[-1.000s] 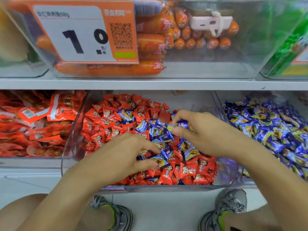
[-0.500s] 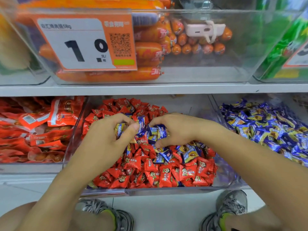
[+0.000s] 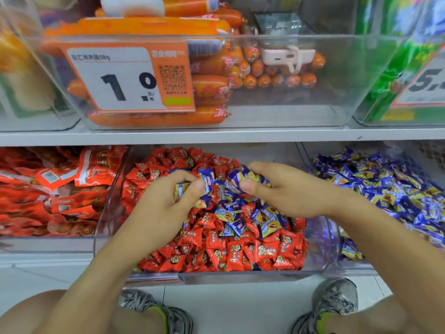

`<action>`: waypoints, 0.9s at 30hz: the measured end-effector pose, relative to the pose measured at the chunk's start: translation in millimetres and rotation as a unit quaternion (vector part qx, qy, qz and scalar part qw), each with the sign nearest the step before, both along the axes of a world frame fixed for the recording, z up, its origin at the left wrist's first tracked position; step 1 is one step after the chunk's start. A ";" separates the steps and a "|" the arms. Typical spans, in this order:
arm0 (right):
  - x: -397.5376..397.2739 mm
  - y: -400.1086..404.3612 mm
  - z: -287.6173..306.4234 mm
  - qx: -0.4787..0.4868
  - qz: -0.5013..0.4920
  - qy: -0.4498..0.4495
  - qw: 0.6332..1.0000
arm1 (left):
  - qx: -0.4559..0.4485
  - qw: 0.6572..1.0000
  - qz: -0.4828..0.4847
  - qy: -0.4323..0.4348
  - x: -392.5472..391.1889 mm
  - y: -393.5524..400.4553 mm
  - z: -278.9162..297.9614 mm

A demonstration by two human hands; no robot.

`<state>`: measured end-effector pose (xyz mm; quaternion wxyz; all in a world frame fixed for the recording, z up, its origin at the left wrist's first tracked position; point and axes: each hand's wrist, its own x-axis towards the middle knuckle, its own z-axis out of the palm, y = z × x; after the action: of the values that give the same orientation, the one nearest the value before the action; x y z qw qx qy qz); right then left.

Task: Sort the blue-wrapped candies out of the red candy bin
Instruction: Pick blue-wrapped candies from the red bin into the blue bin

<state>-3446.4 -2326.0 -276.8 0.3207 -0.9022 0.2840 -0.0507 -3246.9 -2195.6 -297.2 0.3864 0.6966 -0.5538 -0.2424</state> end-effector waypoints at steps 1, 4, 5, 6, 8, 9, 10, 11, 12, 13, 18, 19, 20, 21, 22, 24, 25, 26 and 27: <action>-7.8 6.7 3.0 0.039 -0.023 -0.033 0.998 | 0.002 1.000 -0.007 0.025 -5.8 -2.1 -0.5; -28.4 32.5 6.8 0.180 -0.084 -0.153 0.968 | 0.011 0.992 -0.021 0.121 -40.8 -13.8 5.6; -33.3 40.2 6.6 0.208 -0.110 -0.200 0.951 | 0.006 0.991 -0.026 0.132 -57.3 -19.0 11.0; -38.0 45.1 4.5 0.228 -0.144 -0.244 0.931 | -0.005 0.992 -0.026 0.123 -73.6 -25.8 15.8; -48.9 47.3 -1.7 0.252 -0.217 -0.313 0.890 | -0.030 0.997 -0.025 0.061 -104.4 -43.2 22.6; -54.3 45.3 -4.4 0.244 -0.248 -0.332 0.877 | -0.039 0.999 -0.019 0.032 -118.4 -53.4 23.6; -60.7 41.1 -7.6 0.221 -0.274 -0.343 0.871 | -0.050 0.999 -0.008 0.012 -133.0 -64.0 24.6; -68.0 35.8 -9.8 0.195 -0.299 -0.350 0.866 | -0.062 0.998 0.006 0.002 -147.5 -74.3 24.9; -76.8 30.0 -11.0 0.175 -0.322 -0.357 0.859 | -0.071 0.997 0.017 0.000 -163.3 -84.6 25.0; -86.6 24.0 -11.5 0.161 -0.341 -0.366 0.851 | -0.078 0.997 0.023 0.004 -179.0 -93.8 25.4; -159.8 -9.8 -17.3 0.182 -0.370 -0.340 0.845 | -0.017 0.998 -0.053 0.039 -226.4 -132.4 11.4; -175.2 -18.9 -22.4 0.148 -0.375 -0.310 0.861 | -0.008 0.997 -0.075 0.021 -227.9 -136.4 8.0; -188.5 -27.7 -25.7 0.095 -0.382 -0.270 0.879 | -0.003 0.995 -0.094 -0.017 -228.1 -139.7 5.2; -198.8 -35.8 -27.7 0.043 -0.386 -0.234 0.891 | 0.004 0.992 -0.115 -0.060 -227.9 -141.6 3.8; -206.3 -42.5 -28.0 0.006 -0.388 -0.215 0.896 | 0.013 0.986 -0.133 -0.101 -226.9 -143.6 3.0; -213.7 -51.9 -23.9 -0.025 -0.387 -0.216 0.896 | 0.027 0.970 -0.169 -0.175 -224.2 -145.6 4.1; -215.5 -55.3 -21.4 -0.042 -0.383 -0.219 0.896 | 0.026 0.963 -0.185 -0.197 -222.3 -144.9 5.5; -216.5 -57.5 -19.9 -0.061 -0.373 -0.218 0.900 | 0.015 0.958 -0.194 -0.208 -219.0 -143.2 6.6; -217.2 -57.9 -19.0 -0.074 -0.356 -0.219 0.906 | -0.009 0.958 -0.193 -0.213 -214.1 -139.3 8.2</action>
<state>-3663.5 -2383.9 -295.8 0.2683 -0.7285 0.5041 -0.3784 -3461.1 -2334.9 -289.0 0.2111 0.6087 -0.7493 -0.1532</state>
